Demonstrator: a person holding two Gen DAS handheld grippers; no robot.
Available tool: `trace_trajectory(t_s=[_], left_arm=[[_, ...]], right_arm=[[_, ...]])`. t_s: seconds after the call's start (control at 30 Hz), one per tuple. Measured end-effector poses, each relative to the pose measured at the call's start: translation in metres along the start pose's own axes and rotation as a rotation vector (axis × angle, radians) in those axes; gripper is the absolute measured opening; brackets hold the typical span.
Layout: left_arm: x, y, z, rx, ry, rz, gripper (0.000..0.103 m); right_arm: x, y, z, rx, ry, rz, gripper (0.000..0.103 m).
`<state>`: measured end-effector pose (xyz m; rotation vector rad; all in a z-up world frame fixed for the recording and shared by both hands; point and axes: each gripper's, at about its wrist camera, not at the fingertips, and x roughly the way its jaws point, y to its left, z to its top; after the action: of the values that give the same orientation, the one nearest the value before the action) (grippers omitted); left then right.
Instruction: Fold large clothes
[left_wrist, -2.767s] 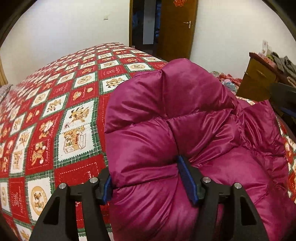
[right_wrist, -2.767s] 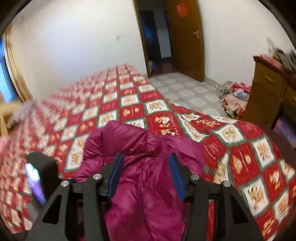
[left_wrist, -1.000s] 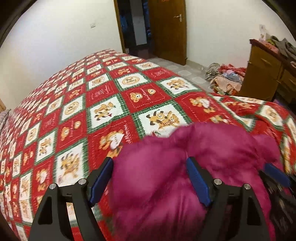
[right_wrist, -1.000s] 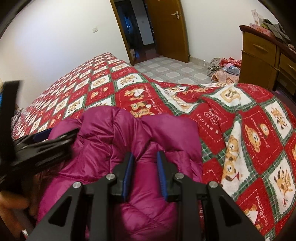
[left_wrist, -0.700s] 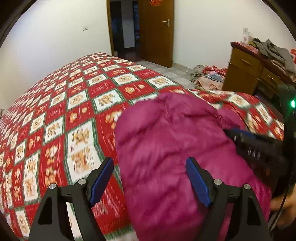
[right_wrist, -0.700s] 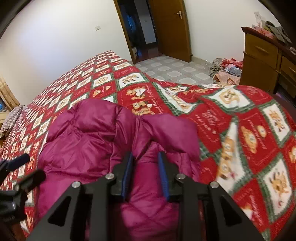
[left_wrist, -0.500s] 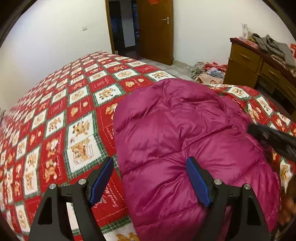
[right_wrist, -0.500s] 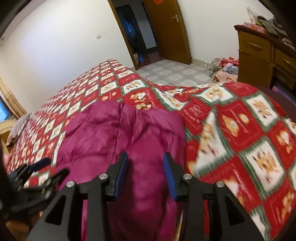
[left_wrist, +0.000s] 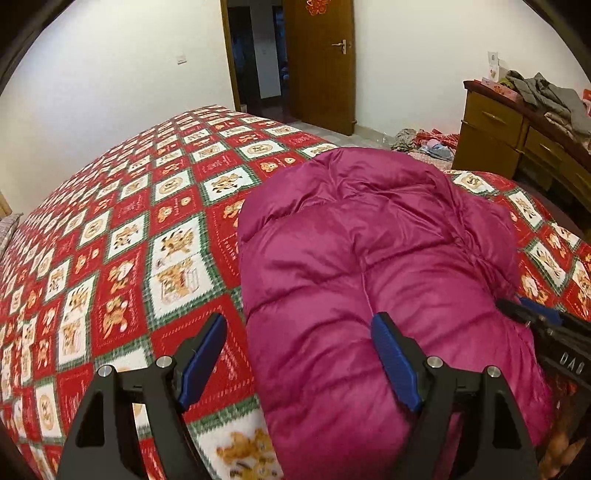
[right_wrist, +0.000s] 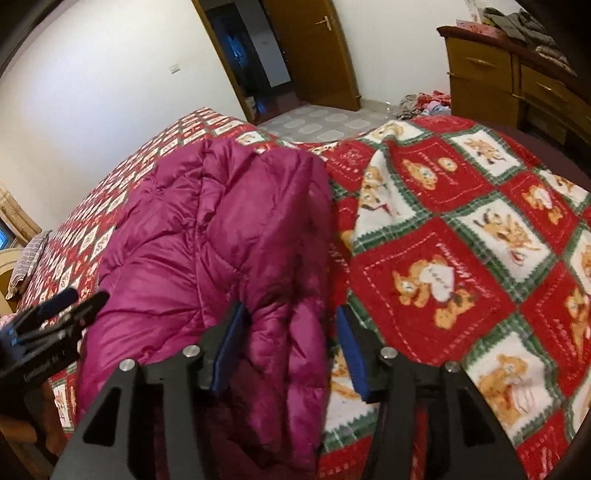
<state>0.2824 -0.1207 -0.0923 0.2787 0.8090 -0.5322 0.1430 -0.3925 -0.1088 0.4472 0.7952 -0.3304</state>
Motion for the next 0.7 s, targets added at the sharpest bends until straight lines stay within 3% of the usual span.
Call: trace_trajectory(t_s=[0.1,0.23,0.53,0.7], left_arm=[[-0.008,-0.001,-0.008,-0.011,-0.006,0.006,0.081],[-0.019,-0.002,-0.020,-0.031,-0.011,0.010,0.081],[-0.041,0.000,-0.053,-0.095,-0.007,0.011,0.081],[-0.051,0.003,-0.072,-0.125,0.022,-0.005,0.081]], right_arm=[[-0.027,0.010,-0.007,-0.049,-0.072,-0.048,0.053],[-0.055,0.019,-0.029,-0.091,-0.122,-0.042,0.053],[-0.045,0.026,-0.054,-0.089,-0.070,-0.024,0.053],[-0.046,0.032,-0.061,-0.095,-0.064,-0.058,0.053]])
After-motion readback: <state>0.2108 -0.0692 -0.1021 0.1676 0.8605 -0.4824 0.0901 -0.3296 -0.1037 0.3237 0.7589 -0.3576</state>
